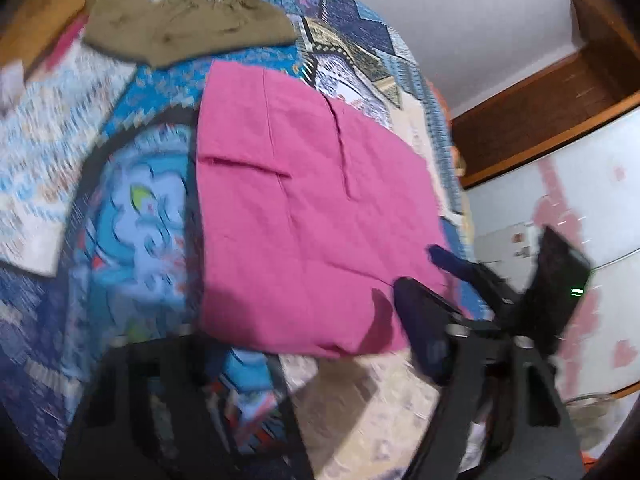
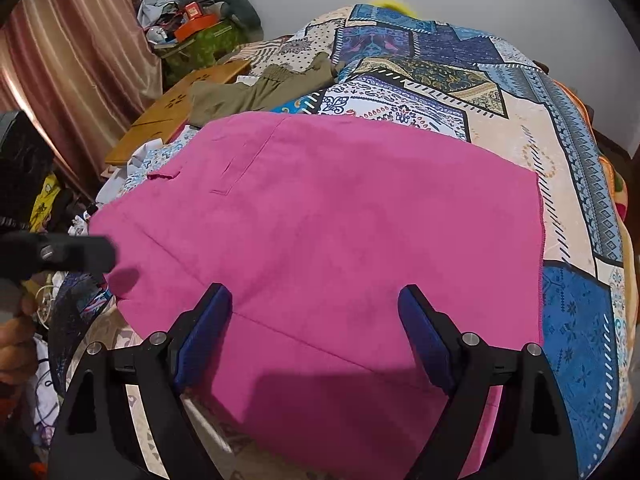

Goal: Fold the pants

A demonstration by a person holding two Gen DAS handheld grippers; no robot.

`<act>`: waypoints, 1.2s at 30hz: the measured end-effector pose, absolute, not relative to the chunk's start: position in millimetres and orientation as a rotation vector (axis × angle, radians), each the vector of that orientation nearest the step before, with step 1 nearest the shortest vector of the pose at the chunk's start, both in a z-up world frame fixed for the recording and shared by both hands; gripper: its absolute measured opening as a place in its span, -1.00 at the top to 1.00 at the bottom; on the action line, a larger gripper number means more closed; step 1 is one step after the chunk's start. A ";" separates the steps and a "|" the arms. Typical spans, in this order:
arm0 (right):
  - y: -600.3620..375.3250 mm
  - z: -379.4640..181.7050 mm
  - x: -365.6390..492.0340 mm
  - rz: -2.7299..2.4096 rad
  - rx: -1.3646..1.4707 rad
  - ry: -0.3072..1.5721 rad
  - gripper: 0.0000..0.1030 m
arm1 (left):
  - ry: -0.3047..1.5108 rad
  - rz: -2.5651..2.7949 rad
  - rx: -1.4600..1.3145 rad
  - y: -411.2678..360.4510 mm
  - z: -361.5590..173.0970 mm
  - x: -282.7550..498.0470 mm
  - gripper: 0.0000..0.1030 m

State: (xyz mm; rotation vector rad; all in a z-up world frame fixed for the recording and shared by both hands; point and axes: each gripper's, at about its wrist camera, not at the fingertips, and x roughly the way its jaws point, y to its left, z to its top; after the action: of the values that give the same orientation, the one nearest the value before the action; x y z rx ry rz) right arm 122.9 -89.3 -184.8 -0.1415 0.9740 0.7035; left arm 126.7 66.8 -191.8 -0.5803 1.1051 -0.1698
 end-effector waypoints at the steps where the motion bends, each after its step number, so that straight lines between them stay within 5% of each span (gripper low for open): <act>1: -89.9 -185.0 122.8 0.706 -0.138 0.974 -0.64 | 1.106 -0.144 -0.539 64.8 -191.3 129.7 0.14; 9: -95.6 -181.3 122.6 0.713 -0.107 0.973 -0.59 | 1.014 0.004 -0.204 42.5 -172.9 124.6 0.56; 21: -140.8 -187.8 112.0 0.601 -0.096 0.967 -0.59 | 0.935 0.158 0.066 58.0 -150.7 90.1 0.59; 36: -157.2 -186.6 112.4 0.589 0.028 0.985 -0.59 | 0.766 -0.229 0.033 -34.5 -62.1 136.3 0.69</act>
State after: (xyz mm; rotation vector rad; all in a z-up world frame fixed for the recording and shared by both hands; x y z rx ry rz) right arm 112.4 -157.2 -186.6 0.0284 0.9849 0.5893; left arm 136.3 -34.5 -62.1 0.0325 0.7660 -0.2293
